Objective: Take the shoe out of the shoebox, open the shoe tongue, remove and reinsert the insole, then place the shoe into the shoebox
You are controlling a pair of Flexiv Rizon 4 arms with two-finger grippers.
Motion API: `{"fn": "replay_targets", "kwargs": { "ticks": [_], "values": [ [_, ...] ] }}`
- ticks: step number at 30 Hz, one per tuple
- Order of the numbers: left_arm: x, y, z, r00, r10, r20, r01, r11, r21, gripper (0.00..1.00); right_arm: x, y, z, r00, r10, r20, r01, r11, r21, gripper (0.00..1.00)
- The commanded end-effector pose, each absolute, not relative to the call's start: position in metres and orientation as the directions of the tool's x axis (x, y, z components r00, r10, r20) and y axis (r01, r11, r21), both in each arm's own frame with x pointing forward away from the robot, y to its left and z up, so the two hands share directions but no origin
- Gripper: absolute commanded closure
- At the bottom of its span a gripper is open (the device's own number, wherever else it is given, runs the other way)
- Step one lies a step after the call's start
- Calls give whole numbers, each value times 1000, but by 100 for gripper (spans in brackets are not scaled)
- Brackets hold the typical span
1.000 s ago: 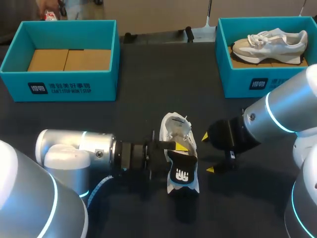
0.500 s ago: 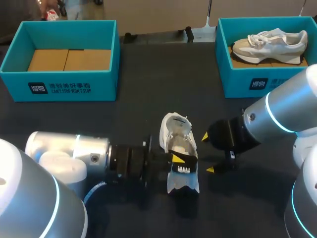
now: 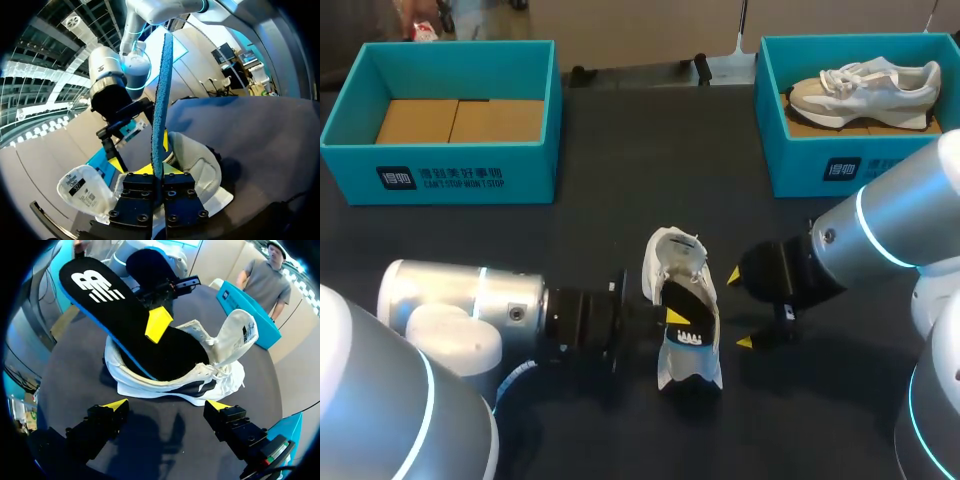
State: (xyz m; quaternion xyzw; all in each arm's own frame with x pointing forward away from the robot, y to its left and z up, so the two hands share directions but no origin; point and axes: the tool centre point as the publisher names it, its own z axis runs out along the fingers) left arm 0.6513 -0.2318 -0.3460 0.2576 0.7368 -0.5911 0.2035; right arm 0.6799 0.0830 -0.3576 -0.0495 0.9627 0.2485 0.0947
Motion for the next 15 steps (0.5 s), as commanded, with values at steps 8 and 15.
{"fn": "replay_targets", "kwargs": {
  "ticks": [8, 15],
  "values": [
    [656, -240, -347, -785, 135, -605, 619, 153, -770, 82, 679, 84, -358, -977, -46, -209, -141, 874, 466, 0],
    [645, -234, -330, -766, 128, -631, 643, 136, -753, 52, 679, 84, -358, -977, -46, -209, -141, 874, 466, 0]
  ]
}}
